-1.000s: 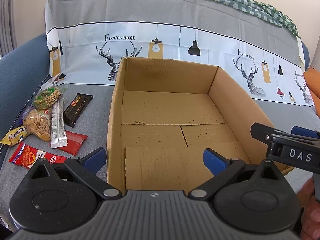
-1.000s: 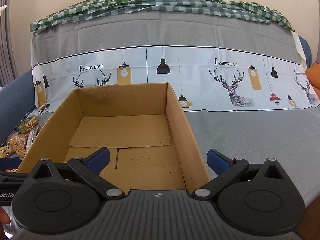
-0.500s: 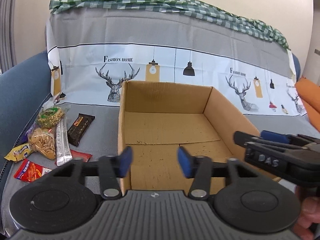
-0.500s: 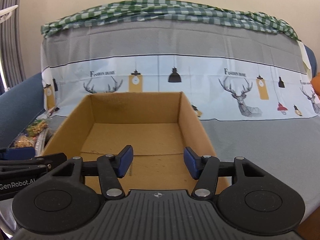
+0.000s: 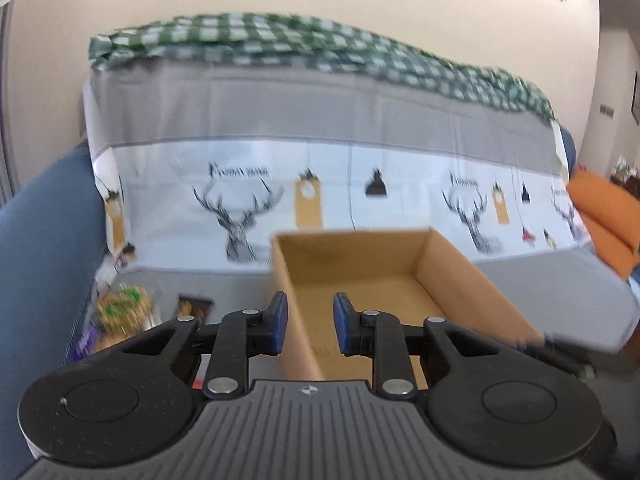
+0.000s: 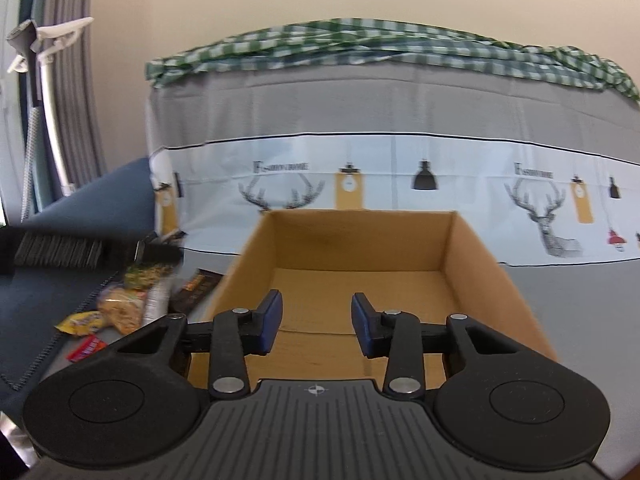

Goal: Organize snacks
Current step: 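Move the right tool to the silver bar while the left tool reaches the cookie bag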

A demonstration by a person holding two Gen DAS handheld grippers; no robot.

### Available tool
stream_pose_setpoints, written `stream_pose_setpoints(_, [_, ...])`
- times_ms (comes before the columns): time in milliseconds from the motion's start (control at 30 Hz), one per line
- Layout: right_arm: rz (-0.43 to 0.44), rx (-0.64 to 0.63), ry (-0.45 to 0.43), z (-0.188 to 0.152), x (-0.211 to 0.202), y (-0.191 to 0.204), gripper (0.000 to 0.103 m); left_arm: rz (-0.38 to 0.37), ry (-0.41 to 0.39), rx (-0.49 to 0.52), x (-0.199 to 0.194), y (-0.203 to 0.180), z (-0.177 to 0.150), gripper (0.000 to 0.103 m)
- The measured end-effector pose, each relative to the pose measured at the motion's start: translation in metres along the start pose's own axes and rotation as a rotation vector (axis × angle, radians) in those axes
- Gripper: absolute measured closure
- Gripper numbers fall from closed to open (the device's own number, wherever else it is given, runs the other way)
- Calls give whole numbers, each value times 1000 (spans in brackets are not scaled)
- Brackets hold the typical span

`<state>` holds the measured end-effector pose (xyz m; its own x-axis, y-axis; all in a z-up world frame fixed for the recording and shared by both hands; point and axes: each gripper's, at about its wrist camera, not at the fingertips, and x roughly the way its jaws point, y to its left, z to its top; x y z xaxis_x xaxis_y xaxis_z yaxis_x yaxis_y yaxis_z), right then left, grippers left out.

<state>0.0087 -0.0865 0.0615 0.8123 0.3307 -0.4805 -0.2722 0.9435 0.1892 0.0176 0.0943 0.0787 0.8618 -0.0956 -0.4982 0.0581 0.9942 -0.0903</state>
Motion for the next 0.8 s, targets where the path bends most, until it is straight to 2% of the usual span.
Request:
stream_pose_setpoints(100, [42,-3,-5,1,2,18,63,-49,-30,-33,7,33,7,83])
stream_pose_setpoints(167, [63,-13,-7,1,5,31,64,-117,-30,-97,14,56,-3,84])
stream_pose_setpoints(233, [87,-20,-1,0,8,44,65,-147,8,-163,23,75,-17,84])
stream_pose_setpoints(267, [100,-23,3,0,10,51,65,-123,43,-188,27,84,-18,84])
stream_pose_setpoints(300, [112,-26,7,-1,12,57,65,-113,43,-221,27,92,-18,84])
stream_pose_setpoints(400, [160,-39,14,-5,19,75,65,-129,41,-375,29,125,-15,84])
stream_pose_setpoints(533, [219,-71,22,-15,35,99,65,-44,84,-524,37,166,-22,84])
stream_pose_setpoints(700, [271,-138,25,-32,62,129,65,8,149,-652,46,203,-34,84])
stream_pose_setpoints(800, [274,-133,69,-37,83,140,65,33,171,-698,48,214,-42,83])
